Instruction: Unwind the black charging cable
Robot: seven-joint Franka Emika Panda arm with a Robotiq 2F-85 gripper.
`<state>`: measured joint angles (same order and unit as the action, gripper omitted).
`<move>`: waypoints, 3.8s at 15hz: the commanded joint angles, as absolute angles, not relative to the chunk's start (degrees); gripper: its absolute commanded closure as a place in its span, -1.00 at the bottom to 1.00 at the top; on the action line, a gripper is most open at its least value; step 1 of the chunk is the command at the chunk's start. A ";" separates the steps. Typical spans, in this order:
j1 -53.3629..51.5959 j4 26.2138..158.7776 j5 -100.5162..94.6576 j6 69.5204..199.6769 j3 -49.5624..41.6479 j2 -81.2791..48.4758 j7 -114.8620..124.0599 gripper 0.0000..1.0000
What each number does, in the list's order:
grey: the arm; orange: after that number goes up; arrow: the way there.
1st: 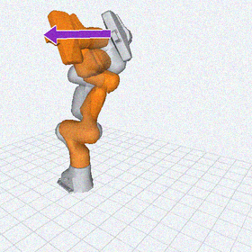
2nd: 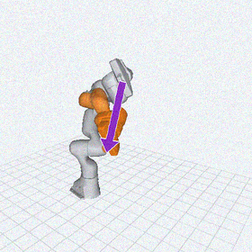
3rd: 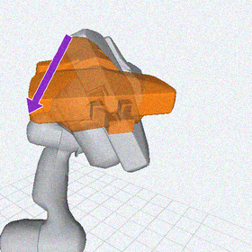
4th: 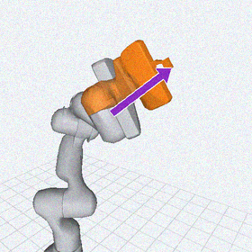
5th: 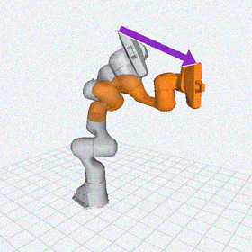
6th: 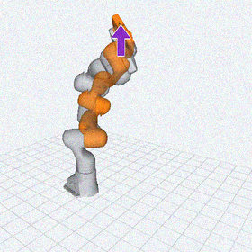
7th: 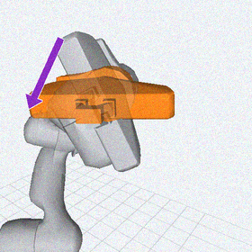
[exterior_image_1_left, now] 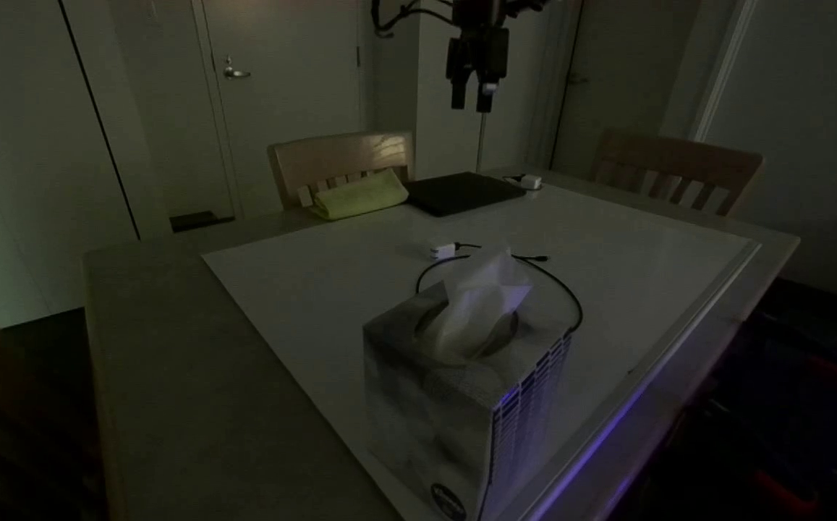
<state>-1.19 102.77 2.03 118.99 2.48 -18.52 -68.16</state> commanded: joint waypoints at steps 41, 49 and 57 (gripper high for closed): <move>0.26 99.44 -6.26 136.79 9.59 -38.76 -76.77 -1.00; 1.29 106.08 -2.65 138.94 10.19 -37.16 -74.59 -1.00; 1.33 109.23 -2.42 140.75 9.67 -37.15 -71.28 -0.50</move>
<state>0.40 106.62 -2.46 138.22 9.09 -38.59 -72.31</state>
